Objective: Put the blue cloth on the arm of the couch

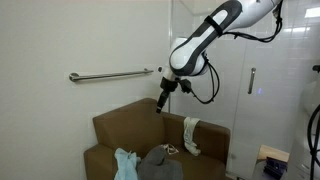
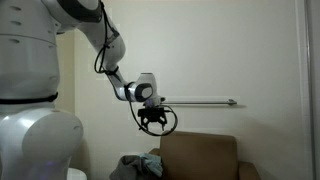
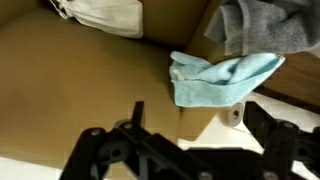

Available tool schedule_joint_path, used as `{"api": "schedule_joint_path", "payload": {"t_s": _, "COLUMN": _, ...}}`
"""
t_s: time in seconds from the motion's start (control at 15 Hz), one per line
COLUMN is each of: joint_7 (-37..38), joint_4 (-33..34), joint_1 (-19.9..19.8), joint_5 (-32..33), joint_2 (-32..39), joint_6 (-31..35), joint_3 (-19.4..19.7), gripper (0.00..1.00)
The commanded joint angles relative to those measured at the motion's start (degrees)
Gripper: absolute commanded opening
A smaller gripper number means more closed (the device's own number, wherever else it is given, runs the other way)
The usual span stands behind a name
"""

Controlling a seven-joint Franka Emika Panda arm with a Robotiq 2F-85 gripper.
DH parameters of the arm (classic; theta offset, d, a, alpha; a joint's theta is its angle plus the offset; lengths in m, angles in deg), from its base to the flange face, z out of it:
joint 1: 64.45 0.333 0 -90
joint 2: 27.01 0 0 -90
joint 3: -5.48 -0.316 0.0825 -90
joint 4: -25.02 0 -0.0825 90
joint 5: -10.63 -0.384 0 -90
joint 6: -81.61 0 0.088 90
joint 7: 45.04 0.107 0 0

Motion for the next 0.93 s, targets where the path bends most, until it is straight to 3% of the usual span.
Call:
{"api": "schedule_joint_path", "payload": {"t_s": 0.0, "joint_7": 3.6, "joint_4": -2.6, "joint_1": -4.5, "joint_5": 3.7, "joint_2": -1.0, "joint_6": 0.6, "joint_3": 6.5, "gripper": 1.0}}
{"api": "schedule_joint_path", "payload": {"t_s": 0.27, "joint_7": 15.1, "joint_4": -0.2, "joint_1": -10.1, "joint_5": 15.9, "joint_2": 5.2, "joint_6": -0.4, "joint_3": 10.7, "gripper": 1.0}}
{"api": "schedule_joint_path", "payload": {"t_s": 0.47, "joint_7": 22.7, "joint_4": 4.1, "joint_1": -11.3, "joint_5": 24.9, "joint_2": 10.1, "joint_6": -7.7, "joint_3": 12.7, "gripper": 1.0}}
{"api": "schedule_joint_path", "payload": {"t_s": 0.53, "joint_7": 23.2, "joint_4": 5.7, "joint_1": -11.2, "joint_5": 25.8, "joint_2": 11.5, "joint_6": -10.2, "joint_3": 13.2, "gripper": 1.0}}
{"api": "schedule_joint_path", "payload": {"t_s": 0.6, "joint_7": 19.9, "joint_4": 2.1, "joint_1": -11.1, "joint_5": 22.9, "joint_2": 8.4, "joint_6": -6.5, "joint_3": 12.9, "gripper": 1.0}}
{"api": "schedule_joint_path", "payload": {"t_s": 0.87, "joint_7": 20.9, "joint_4": 5.5, "joint_1": -11.1, "joint_5": 23.8, "joint_2": 11.8, "joint_6": -9.1, "joint_3": 13.2, "gripper": 1.0}}
